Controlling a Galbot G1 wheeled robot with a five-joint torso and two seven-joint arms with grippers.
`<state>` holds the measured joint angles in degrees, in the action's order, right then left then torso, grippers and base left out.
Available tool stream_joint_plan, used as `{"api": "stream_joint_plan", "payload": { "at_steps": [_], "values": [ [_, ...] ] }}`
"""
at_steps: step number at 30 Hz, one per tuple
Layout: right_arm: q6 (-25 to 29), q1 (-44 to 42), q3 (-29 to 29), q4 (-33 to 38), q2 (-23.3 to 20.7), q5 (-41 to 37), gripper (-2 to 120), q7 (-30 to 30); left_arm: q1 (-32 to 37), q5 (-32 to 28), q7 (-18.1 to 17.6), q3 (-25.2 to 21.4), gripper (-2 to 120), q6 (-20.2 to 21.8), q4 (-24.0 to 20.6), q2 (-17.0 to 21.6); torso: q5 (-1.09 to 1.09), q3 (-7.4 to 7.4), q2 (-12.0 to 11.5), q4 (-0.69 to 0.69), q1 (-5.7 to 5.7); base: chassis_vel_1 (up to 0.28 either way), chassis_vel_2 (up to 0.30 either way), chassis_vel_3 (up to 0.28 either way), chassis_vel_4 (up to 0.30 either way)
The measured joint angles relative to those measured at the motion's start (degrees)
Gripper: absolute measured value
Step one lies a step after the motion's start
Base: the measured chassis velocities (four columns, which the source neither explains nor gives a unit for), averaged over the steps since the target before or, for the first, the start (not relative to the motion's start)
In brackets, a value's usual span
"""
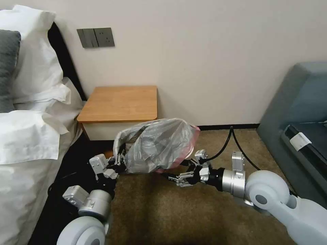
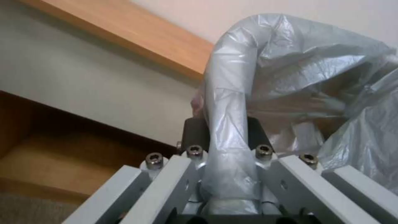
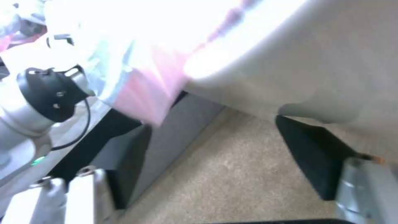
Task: Pick up the garbage bag from the table and place it over the trash can.
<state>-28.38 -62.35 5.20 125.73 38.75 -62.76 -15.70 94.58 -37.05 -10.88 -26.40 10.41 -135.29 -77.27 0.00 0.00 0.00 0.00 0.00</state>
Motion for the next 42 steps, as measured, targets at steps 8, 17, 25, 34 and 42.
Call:
{"api": "stream_joint_plan", "payload": {
  "at_steps": [8, 17, 25, 34, 42],
  "values": [
    [-0.60, 0.43, 0.26, 1.99, -2.01, -1.83, 64, -0.43, 0.06, 0.37, 0.17, 0.03, 7, -0.03, 0.23, -0.05, 0.00, 0.00, 0.00, 0.00, 0.00, 0.000, 0.000, 0.000, 0.000],
    [-0.36, -1.81, 1.50, 1.99, -3.19, 0.31, 74, -2.32, 0.22, -0.10, 0.44, -0.04, 7, -0.14, 0.22, -0.25, 0.00, 0.00, 0.00, 0.00, 0.00, 0.000, 0.000, 0.000, 0.000],
    [0.55, -1.74, 1.83, 0.17, -3.56, 1.94, 80, -4.61, 0.19, -0.30, 0.68, -0.05, 7, -0.22, 0.15, -0.55, 0.00, 0.00, 0.00, 0.00, 0.00, 0.000, 0.000, 0.000, 0.000],
    [0.62, -0.29, 0.53, 0.60, -2.81, -1.78, 86, -2.52, 0.02, -0.34, 1.00, -0.01, 7, -0.36, 0.55, -0.70, 0.00, 0.00, 0.00, 0.00, 0.00, 0.000, 0.000, 0.000, 0.000],
    [0.45, 0.35, -0.41, 0.44, -2.27, -5.24, 72, -1.86, 0.01, -0.14, 1.65, 0.37, 7, -0.40, 0.61, -0.60, 0.00, 0.00, 0.00, 0.00, 0.00, 0.000, 0.000, 0.000, 0.000]
  ]
}}
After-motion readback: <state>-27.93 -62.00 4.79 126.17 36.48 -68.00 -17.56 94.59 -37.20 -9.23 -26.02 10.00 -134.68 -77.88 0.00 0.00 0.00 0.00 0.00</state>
